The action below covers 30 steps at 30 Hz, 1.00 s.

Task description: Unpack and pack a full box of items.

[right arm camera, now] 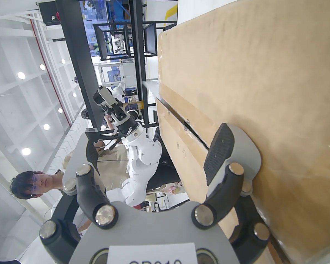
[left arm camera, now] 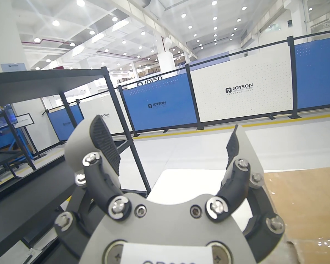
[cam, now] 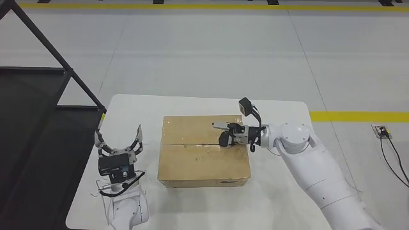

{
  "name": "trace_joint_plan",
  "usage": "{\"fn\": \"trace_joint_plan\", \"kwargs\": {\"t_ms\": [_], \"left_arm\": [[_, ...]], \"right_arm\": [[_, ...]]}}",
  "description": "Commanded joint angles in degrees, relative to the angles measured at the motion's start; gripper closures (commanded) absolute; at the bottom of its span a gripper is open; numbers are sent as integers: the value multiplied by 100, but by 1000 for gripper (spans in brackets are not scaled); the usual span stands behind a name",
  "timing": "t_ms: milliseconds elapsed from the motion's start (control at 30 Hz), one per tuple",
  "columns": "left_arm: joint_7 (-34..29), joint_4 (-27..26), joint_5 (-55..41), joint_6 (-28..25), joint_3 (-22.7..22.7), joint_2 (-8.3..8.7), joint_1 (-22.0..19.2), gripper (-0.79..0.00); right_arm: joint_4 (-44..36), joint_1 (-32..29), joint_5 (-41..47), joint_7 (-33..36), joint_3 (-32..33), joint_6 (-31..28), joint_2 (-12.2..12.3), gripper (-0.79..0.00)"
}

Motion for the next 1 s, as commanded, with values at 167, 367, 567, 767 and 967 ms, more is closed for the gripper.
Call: {"fn": "trace_joint_plan", "kwargs": {"t_ms": [167, 367, 567, 767, 967], "left_arm": [[-157, 195, 483, -473, -190, 58, 164, -785], [-477, 102, 1699, -1906, -1172, 342, 762, -785], [-760, -315, 2035, -3849, -2148, 593, 1332, -785], [-785, -365, 1895, -3805, -2209, 591, 1332, -785], [-1414, -479, -211, -4572, -2227, 524, 1169, -785]], "right_arm": [[-6, -21, -19, 49, 38, 5, 18, -785], [25, 11, -47, 108, 51, 4, 27, -785], [126, 84, -13, 207, 69, -45, 27, -785], [234, 185, 13, 254, 27, -56, 2, -785], [325, 274, 14, 280, -50, -51, -34, -785]]}}
